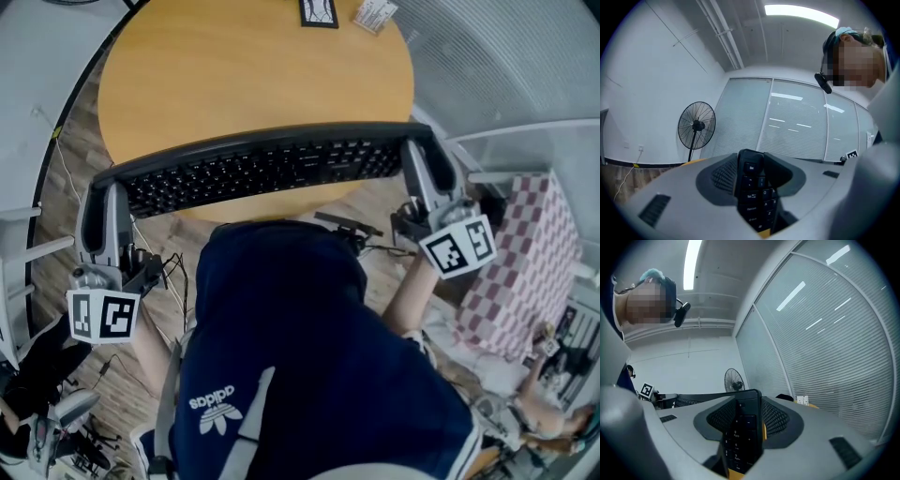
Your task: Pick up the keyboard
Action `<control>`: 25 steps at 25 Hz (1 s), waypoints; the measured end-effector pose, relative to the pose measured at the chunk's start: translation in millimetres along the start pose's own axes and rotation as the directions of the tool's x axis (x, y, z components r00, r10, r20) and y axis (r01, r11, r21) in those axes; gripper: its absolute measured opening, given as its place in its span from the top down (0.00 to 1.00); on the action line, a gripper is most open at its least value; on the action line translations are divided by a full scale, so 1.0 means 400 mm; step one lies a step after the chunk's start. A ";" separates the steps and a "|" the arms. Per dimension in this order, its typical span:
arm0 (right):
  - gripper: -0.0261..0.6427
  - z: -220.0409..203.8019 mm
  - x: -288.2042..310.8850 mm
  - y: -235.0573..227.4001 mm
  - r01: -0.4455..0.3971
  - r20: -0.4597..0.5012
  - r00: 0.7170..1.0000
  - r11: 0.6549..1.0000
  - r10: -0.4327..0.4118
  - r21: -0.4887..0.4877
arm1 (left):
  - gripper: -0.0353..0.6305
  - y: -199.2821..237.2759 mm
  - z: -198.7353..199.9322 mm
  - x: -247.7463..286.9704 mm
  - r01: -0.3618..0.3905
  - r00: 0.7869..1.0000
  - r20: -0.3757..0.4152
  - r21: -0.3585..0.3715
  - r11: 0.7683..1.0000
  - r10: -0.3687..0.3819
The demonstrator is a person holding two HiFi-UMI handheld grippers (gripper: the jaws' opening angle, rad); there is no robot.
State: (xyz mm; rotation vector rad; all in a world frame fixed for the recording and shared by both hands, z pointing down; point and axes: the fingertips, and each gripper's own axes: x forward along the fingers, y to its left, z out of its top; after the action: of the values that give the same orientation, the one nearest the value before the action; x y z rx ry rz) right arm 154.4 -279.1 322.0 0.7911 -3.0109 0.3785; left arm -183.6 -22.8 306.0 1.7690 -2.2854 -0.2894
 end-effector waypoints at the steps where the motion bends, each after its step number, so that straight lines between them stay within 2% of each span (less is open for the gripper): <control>1: 0.73 -0.002 0.001 0.002 -0.003 -0.004 1.000 1.000 0.003 -0.001 | 0.69 0.000 -0.001 -0.004 -0.007 1.000 -0.001 0.000 1.000 0.007; 12: 0.73 -0.020 0.014 -0.005 -0.033 -0.010 0.999 0.999 0.033 -0.001 | 0.69 -0.001 -0.022 -0.025 -0.048 0.999 -0.008 -0.001 0.999 0.048; 25: 0.73 -0.020 0.014 -0.005 -0.029 -0.008 1.000 1.000 0.029 0.006 | 0.69 -0.007 -0.014 -0.023 -0.042 0.999 -0.010 0.009 0.999 0.042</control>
State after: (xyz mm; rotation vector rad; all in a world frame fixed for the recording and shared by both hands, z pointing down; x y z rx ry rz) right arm 149.8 -281.7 330.6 0.7447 -3.0185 0.3897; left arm -177.0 -14.7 310.0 1.7201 -2.3175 -0.2619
